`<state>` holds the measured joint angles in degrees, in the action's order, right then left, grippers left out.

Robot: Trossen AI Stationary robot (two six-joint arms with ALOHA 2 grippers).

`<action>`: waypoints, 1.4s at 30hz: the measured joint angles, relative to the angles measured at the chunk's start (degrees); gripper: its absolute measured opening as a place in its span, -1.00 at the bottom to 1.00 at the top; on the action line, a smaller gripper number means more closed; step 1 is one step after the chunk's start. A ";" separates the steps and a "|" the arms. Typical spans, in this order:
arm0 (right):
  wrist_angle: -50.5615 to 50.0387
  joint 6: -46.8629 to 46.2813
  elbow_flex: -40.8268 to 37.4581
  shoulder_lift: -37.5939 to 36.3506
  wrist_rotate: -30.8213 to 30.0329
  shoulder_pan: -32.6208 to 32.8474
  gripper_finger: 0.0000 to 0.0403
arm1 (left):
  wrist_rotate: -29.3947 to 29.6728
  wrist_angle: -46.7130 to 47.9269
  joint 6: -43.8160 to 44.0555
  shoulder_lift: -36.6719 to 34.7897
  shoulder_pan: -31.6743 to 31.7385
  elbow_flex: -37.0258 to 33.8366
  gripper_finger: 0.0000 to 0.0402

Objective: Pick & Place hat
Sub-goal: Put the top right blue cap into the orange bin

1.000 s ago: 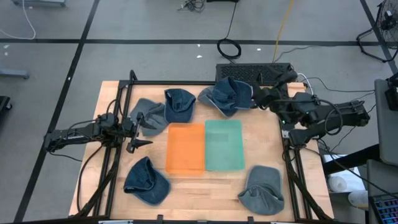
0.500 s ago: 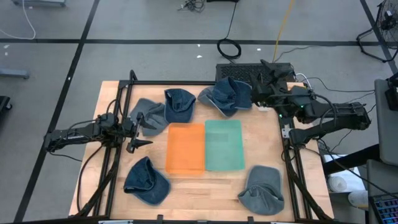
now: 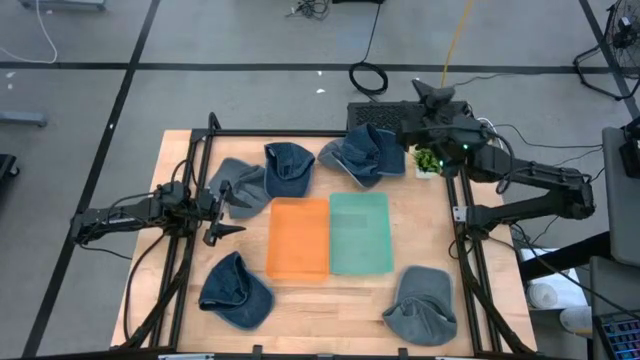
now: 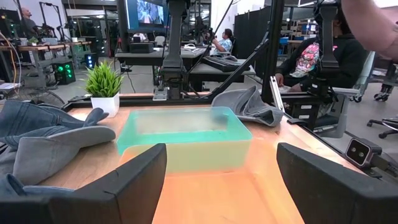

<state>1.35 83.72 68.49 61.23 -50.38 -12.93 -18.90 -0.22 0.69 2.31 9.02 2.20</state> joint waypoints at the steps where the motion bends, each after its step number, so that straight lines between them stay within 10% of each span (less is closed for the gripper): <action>1: -0.26 -0.57 0.00 0.26 2.51 -0.90 0.61 | 0.00 0.01 0.02 -0.02 0.01 0.00 0.54; 42: -44.39 -45.29 9.84 16.89 43.91 -26.56 0.61 | 0.00 0.02 0.02 -0.02 0.01 0.00 0.54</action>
<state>-43.04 38.43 78.33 78.12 -6.46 -39.48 -18.90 -0.21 0.71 2.28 9.02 2.20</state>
